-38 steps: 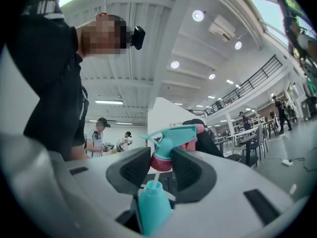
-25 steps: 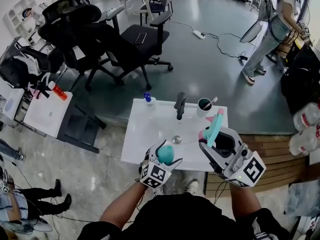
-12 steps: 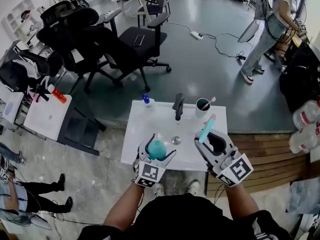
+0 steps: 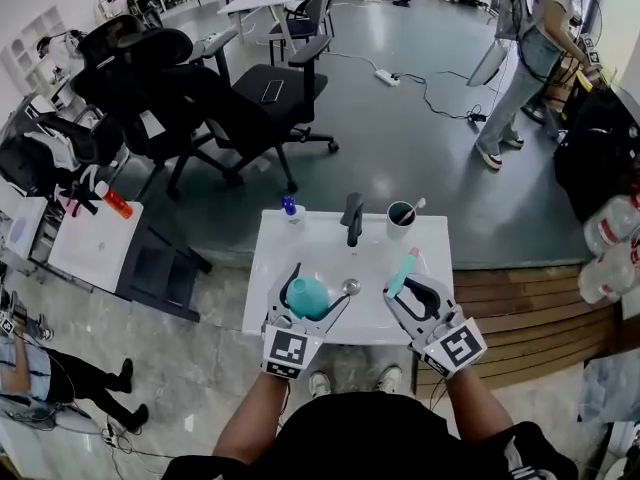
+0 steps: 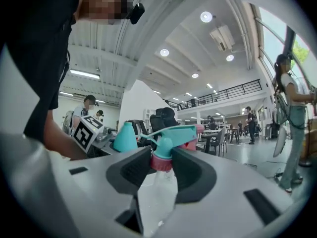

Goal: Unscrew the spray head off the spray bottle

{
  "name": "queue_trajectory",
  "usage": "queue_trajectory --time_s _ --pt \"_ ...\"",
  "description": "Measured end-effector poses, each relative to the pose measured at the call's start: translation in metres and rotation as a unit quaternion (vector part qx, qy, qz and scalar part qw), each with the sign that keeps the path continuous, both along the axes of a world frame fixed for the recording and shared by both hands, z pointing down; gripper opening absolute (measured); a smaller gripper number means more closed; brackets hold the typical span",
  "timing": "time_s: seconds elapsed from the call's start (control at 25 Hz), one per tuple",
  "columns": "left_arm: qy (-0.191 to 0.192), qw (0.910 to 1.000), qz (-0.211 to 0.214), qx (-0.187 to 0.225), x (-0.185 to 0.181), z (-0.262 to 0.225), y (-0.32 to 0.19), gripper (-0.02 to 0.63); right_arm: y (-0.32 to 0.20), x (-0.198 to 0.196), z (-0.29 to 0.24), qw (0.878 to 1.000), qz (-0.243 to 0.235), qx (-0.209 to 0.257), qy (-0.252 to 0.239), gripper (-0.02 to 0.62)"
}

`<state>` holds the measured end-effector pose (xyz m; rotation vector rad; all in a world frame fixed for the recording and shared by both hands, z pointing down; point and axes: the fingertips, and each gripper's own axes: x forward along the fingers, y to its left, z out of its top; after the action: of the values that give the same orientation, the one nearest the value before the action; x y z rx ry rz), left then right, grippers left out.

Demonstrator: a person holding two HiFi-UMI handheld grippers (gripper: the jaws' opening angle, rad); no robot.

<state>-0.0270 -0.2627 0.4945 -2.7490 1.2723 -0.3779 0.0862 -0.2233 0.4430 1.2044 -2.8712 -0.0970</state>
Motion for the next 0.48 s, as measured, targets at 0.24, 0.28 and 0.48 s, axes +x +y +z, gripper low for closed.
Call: queue_trajectory --time_s 0.24,0.28,0.48 --pt "0.001 1.0 0.004 0.002 0.003 -0.001 0.0 0.462 -0.007 0.011 0.007 0.998 0.044 0.007 0.038 0.14" --pt "0.002 1.0 0.004 0.001 0.003 0.0 0.0 0.463 -0.008 0.014 0.009 0.998 0.051 0.003 0.037 0.14" --pt "0.002 1.0 0.002 0.0 0.002 -0.001 0.003 0.463 -0.006 0.022 0.007 0.997 0.071 -0.004 0.034 0.14"
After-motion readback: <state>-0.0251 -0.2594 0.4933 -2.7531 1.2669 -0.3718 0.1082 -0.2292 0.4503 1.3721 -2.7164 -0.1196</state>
